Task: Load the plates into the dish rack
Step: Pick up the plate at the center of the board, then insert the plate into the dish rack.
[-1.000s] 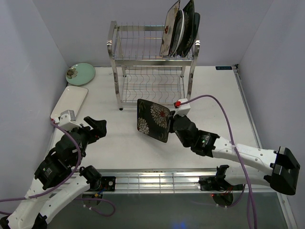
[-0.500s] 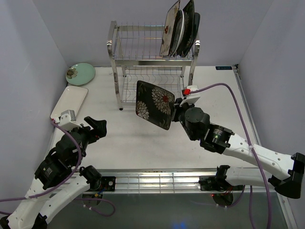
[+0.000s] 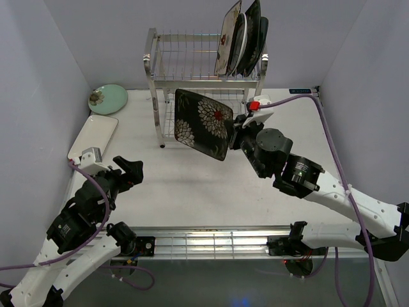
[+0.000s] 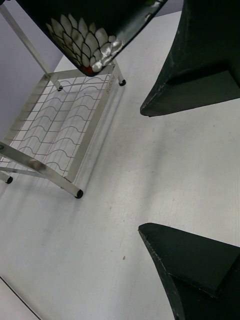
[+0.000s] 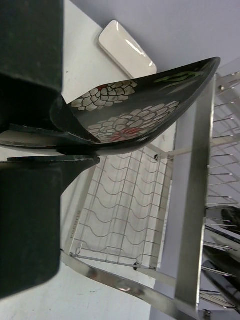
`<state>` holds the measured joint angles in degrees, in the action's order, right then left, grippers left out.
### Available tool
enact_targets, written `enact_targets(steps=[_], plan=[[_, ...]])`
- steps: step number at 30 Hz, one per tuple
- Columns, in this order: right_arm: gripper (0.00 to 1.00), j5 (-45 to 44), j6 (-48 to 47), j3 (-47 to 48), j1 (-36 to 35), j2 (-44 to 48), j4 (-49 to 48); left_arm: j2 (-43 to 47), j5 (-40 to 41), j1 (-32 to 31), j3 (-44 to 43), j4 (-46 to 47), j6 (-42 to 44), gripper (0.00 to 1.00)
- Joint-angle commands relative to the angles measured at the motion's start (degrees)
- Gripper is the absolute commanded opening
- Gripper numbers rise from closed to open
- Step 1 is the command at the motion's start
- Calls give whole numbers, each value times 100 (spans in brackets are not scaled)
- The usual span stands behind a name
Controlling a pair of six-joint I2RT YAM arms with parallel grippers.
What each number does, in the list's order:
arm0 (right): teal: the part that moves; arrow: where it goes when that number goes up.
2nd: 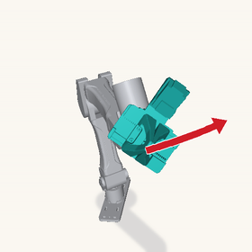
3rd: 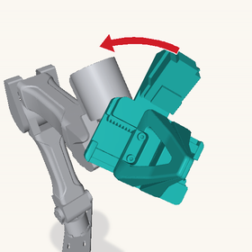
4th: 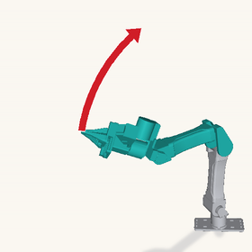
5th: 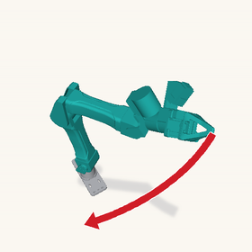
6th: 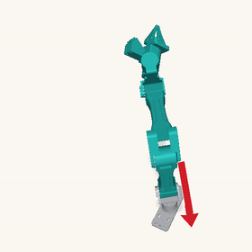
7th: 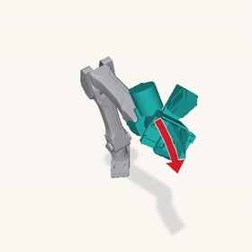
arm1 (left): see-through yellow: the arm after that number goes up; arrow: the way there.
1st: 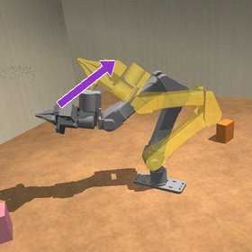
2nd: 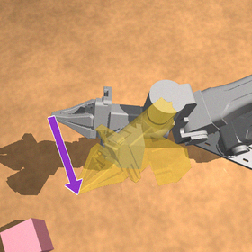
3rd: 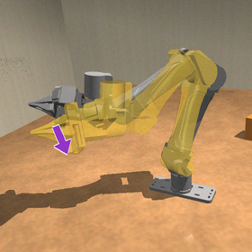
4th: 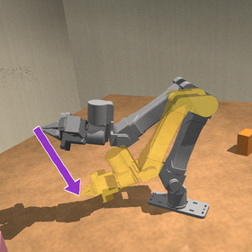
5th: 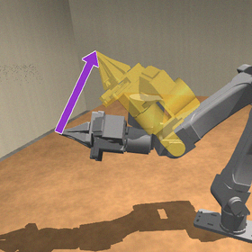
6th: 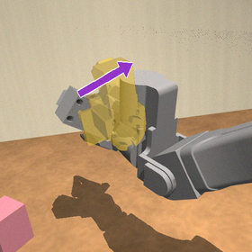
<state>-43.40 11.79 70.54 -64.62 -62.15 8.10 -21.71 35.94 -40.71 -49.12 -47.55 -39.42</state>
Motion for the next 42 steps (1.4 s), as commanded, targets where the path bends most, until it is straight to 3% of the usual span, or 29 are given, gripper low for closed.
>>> enact_targets(steps=[1,8,21,28,37,42], plan=[[8,-117,-19,881,-33,45,-1047,-96,-52,37,34,44,57,98],[8,-222,-220,1742,-24,-358,-1222,-122,-79,37,34,53,75,98],[8,-1074,-1099,2824,-24,-1361,-2689,-193,-131,45,34,62,92,98],[8,-1373,-2083,3281,-24,-1869,-3832,-254,-184,81,43,79,127,98],[8,-1558,-3665,5178,37,-3362,-4693,-167,-254,107,52,79,136,98],[8,-1593,-4386,5435,221,-3883,-5555,-158,-290,124,70,114,163,98]])
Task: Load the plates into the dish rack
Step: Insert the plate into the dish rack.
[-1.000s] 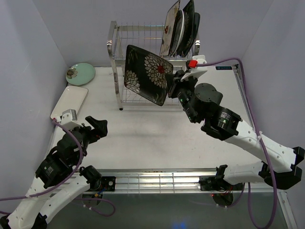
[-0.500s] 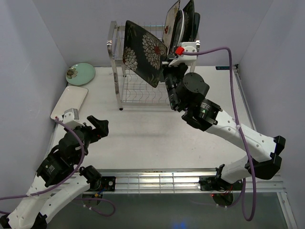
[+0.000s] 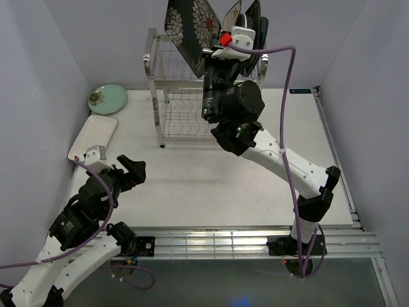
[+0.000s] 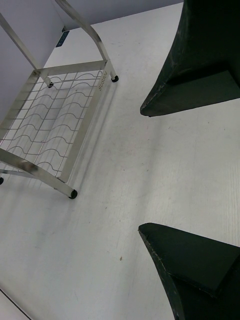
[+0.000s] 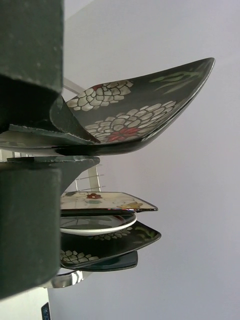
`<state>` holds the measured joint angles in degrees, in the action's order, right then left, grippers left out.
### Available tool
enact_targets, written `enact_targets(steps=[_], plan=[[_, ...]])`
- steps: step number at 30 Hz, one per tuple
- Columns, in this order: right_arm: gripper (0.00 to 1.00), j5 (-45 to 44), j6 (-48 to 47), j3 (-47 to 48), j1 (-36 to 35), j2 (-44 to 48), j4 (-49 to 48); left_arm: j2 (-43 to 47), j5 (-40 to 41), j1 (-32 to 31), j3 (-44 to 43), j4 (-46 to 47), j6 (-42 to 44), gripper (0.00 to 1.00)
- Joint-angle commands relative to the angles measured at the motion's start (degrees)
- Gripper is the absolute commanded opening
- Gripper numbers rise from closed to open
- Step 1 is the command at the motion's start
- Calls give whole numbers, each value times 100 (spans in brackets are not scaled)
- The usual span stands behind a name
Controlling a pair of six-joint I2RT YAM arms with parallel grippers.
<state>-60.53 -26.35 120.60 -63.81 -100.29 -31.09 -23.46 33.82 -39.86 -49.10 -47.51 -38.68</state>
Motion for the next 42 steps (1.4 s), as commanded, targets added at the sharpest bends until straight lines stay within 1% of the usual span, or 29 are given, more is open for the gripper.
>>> enact_targets(steps=[1,5,7,8,9,12,17,21,27,33,38,42], plan=[[8,138,-573,464,184,-104,-1646,0,-95,39,67,119,97,98],[8,208,-573,587,422,-289,-1707,-97,-174,48,67,145,132,98],[8,226,-687,640,536,-412,-1908,-132,-201,48,76,145,141,98],[8,244,-922,623,554,-438,-2066,-150,-218,48,76,145,141,98],[8,270,-1055,606,571,-465,-2424,-158,-227,48,67,163,150,98],[8,340,-1364,605,580,-570,-2752,-167,-253,57,67,163,150,98],[8,358,-1671,772,633,-763,-3034,-123,-288,57,85,180,150,98],[8,358,-1996,1123,747,-1105,-3201,-123,-306,66,94,189,150,98],[8,393,-1909,1133,914,-1308,-3263,-167,-403,74,120,259,203,98],[8,507,-2252,1054,958,-1493,-3850,-132,-526,74,138,347,290,98],[8,507,-2383,913,967,-1607,-4106,-106,-596,83,155,418,369,98],[8,446,-2673,1071,993,-1914,-4273,-106,-631,101,164,435,413,98]])
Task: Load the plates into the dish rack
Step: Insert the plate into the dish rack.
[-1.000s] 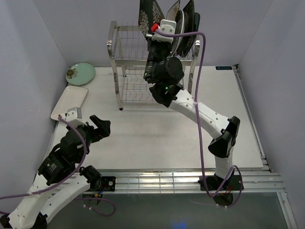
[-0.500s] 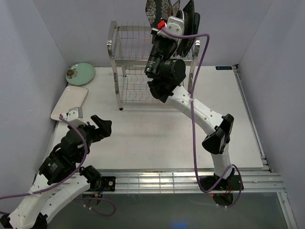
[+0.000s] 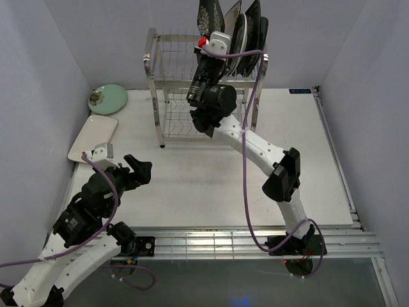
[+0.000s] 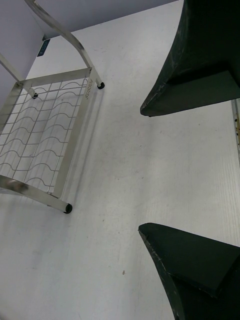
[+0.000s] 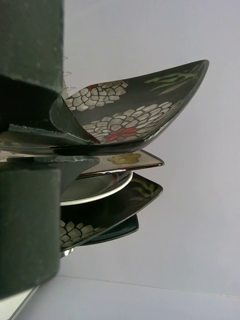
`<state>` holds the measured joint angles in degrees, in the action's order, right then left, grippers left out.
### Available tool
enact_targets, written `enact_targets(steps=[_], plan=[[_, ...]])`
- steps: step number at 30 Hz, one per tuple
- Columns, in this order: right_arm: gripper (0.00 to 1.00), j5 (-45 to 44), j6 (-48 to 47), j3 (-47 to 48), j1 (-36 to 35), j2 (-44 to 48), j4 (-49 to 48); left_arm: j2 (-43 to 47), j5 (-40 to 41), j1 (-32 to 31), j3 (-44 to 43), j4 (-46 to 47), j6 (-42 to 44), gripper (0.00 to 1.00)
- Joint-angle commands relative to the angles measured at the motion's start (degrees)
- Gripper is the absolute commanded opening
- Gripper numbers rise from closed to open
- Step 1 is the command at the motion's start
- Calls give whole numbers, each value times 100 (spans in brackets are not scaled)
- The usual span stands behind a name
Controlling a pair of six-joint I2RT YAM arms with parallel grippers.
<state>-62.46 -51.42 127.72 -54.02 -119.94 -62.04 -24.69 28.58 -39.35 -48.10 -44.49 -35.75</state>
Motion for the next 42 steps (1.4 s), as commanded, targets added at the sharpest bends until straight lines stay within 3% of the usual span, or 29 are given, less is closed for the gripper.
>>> enact_targets(steps=[1,13,21,42], plan=[[8,638,-228,376,23,-3,-1257,25,-124,51,64,142,121,98],[8,463,-948,-45,102,-381,-2891,148,-151,59,107,186,165,98],[8,357,-1493,-923,137,-153,-3911,61,-159,94,99,195,173,98],[8,-188,-1257,-2066,366,313,-4387,8,-195,200,107,204,182,98]])
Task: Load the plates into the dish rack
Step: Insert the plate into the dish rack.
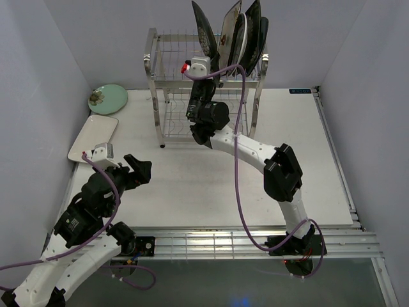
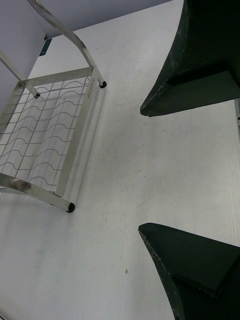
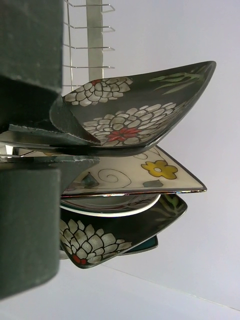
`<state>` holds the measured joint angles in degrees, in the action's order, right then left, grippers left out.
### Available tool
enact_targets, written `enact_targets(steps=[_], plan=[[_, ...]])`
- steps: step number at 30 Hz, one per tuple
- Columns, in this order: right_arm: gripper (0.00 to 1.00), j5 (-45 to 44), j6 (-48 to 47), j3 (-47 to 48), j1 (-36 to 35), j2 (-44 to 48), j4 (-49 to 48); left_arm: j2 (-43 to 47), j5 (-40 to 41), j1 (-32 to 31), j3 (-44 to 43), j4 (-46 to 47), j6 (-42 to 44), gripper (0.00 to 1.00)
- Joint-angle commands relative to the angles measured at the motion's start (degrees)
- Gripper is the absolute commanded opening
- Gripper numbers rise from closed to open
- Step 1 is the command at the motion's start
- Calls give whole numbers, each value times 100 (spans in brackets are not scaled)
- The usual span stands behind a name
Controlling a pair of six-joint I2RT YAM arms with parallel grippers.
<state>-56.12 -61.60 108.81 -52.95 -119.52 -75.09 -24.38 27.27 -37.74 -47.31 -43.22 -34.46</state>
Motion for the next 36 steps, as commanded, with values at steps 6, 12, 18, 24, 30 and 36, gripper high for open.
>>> enact_targets(steps=[6,12,18,24,30,36], plan=[[9,-1006,-133,-343,311,395,-3073,-75,-72,47,29,95,62,98],[8,-1129,166,-642,382,605,-2994,-461,103,47,-129,463,290,98],[8,-1191,351,-941,496,702,-2976,-1480,306,47,-1453,586,449,98],[8,-1182,386,-1108,584,711,-2968,-2298,209,47,-3124,667,633,98],[8,-1138,377,-1248,601,781,-2941,-3563,314,47,-4821,683,695,98],[8,-1121,684,-1530,610,984,-2783,-5110,157,47,-6815,534,660,98]])
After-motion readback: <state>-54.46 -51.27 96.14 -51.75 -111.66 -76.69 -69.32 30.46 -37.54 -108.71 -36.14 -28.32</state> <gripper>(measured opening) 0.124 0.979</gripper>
